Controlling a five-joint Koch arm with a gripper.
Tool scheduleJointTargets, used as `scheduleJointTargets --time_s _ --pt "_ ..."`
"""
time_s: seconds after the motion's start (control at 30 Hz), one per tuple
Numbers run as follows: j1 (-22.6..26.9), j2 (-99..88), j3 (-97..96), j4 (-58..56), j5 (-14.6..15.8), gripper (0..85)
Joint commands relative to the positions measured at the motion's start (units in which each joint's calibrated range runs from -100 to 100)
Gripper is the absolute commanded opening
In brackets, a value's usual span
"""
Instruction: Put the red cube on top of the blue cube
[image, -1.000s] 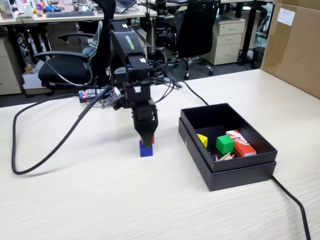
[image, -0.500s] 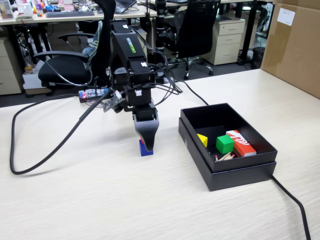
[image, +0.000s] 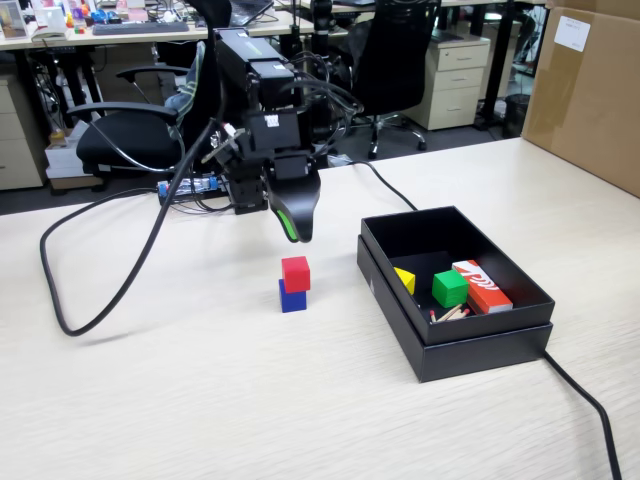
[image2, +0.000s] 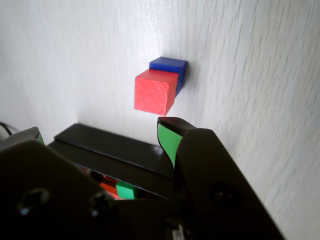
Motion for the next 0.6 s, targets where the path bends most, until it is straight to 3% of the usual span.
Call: scheduleJointTargets --time_s 0.0,0.57 --pt "0.0 -8.1 -0.7 -1.3 -0.6 46.7" --pt "0.5 -54.7 -38.3 0.3 -1.0 50.0"
